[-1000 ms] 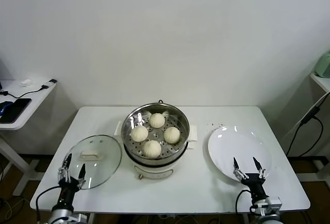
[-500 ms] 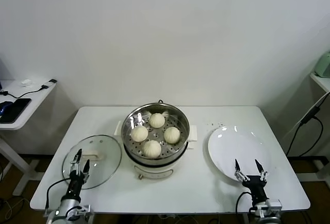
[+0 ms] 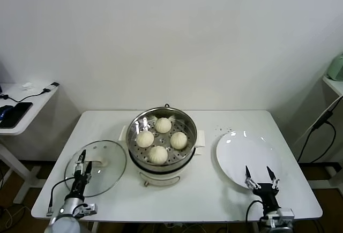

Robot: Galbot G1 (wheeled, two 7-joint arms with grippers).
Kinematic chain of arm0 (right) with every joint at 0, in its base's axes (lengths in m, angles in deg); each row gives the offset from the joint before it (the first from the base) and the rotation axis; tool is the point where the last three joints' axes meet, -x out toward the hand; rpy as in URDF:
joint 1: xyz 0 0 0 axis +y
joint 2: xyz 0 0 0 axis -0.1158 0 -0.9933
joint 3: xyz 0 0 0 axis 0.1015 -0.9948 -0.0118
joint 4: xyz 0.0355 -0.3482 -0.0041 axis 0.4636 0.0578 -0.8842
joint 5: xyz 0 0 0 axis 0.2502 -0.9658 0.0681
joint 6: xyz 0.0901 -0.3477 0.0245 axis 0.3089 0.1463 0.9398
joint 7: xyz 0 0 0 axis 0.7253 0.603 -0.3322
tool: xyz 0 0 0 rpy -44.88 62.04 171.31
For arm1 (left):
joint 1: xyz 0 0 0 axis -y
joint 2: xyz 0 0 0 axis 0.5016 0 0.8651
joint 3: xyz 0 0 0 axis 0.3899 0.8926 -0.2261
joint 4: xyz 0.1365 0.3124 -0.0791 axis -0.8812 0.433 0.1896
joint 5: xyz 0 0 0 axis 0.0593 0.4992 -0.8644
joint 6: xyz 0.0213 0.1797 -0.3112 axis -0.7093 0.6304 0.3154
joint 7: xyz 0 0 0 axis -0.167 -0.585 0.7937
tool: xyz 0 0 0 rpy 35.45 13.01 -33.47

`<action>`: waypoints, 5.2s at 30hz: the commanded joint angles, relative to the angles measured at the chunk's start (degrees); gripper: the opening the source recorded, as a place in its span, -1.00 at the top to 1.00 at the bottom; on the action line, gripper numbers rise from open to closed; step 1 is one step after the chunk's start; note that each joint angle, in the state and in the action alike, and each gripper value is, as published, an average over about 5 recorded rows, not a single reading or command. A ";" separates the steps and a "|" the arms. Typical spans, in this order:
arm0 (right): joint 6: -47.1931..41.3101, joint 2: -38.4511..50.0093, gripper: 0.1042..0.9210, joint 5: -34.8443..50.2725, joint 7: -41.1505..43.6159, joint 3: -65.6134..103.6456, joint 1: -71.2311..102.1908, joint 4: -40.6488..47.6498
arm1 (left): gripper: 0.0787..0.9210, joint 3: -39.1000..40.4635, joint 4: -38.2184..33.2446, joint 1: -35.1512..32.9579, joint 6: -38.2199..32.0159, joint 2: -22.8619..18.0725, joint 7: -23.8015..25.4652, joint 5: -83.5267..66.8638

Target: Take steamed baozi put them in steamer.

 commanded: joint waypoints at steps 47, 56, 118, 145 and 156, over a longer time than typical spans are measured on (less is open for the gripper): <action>0.29 -0.30 -0.76 -3.47 -0.41 -0.03 0.05 -0.13 | 0.88 -1.04 -46.94 -4.38 22.26 11.51 32.11 -19.69; 3.59 -0.62 -0.76 -5.10 -0.12 -0.31 0.28 0.65 | 0.88 22.91 -48.09 4.34 32.16 2.84 36.31 0.17; 7.50 -2.20 -0.76 -5.99 -2.82 0.46 -0.35 2.47 | 0.88 36.27 -24.83 12.44 38.35 -14.26 31.06 18.68; 4.86 -3.08 -0.76 -6.81 -2.18 -1.10 -1.48 1.95 | -0.10 34.58 -47.04 2.17 34.47 -7.98 29.53 -0.19; 8.74 -2.93 -0.76 -4.96 -3.00 -2.23 -0.69 0.30 | -0.74 0.23 -47.88 -2.43 19.16 -6.91 16.83 -69.94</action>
